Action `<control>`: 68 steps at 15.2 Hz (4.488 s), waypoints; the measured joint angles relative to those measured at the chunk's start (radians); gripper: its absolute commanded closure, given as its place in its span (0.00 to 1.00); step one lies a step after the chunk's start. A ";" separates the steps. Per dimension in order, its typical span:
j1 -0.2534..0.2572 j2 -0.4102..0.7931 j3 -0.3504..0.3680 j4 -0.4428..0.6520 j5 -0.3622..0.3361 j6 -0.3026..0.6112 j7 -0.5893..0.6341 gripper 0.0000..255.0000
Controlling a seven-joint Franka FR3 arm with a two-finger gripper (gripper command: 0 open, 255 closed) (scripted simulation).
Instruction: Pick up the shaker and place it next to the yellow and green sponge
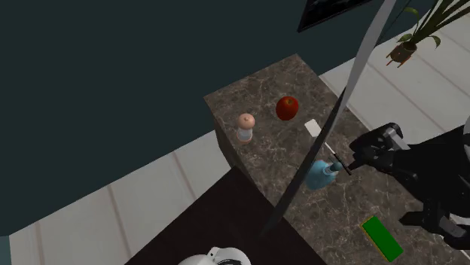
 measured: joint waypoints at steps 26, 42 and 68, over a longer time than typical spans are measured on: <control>0.175 0.416 0.326 -0.269 0.241 0.783 0.283 0.00; 0.221 0.926 0.423 -0.125 -0.043 1.182 0.611 0.00; 0.214 0.914 0.430 -0.112 -0.030 1.160 0.600 1.00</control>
